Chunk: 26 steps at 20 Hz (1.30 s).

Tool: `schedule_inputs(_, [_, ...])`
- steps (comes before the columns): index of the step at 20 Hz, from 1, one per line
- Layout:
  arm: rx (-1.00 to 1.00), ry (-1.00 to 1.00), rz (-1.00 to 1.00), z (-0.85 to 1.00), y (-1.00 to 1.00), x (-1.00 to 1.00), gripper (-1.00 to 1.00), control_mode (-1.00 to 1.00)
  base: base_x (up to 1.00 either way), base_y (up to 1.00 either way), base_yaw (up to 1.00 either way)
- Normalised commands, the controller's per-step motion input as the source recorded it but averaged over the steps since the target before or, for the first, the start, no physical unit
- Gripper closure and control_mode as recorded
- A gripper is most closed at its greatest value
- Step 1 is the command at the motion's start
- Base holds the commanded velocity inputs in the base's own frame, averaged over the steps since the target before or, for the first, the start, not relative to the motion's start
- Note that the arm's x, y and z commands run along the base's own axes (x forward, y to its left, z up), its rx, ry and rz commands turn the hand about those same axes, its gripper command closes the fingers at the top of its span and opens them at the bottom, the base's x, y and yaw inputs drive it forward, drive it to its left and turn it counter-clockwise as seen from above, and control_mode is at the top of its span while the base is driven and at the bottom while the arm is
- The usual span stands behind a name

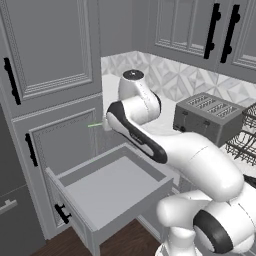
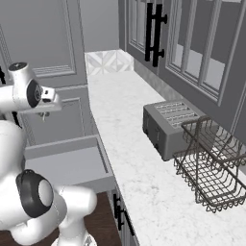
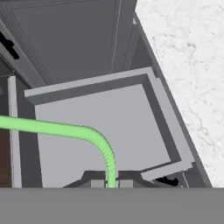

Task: Take a straw from the drawer in front and place it inside the glass cup on the dining counter.

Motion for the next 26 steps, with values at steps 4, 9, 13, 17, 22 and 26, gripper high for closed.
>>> schedule_inputs(4, [0.00, 0.17, 0.00, 0.01, -0.38, -0.48, 1.00, -1.00, 0.00, 0.00, 0.00])
schedule_inputs(9, [0.00, 0.02, 0.00, 0.00, -0.04, -0.14, 1.00, 1.00, -0.79, -0.07, 0.00])
schedule_inputs(13, [0.00, 0.00, 0.00, 0.00, 0.00, 0.00, 1.00, 1.00, -1.00, 0.00, 0.07])
schedule_inputs(17, [0.00, 0.00, 0.00, 0.00, 0.00, 0.00, 1.00, 1.00, -0.88, 0.41, 0.66])
schedule_inputs(22, [0.00, 0.00, 0.00, 0.00, 0.00, 0.00, 1.00, 1.00, -0.36, 0.60, 0.90])
schedule_inputs(26, [0.00, 0.00, 0.00, 0.00, 0.00, 0.00, 1.00, 1.00, -0.26, 0.56, 0.91])
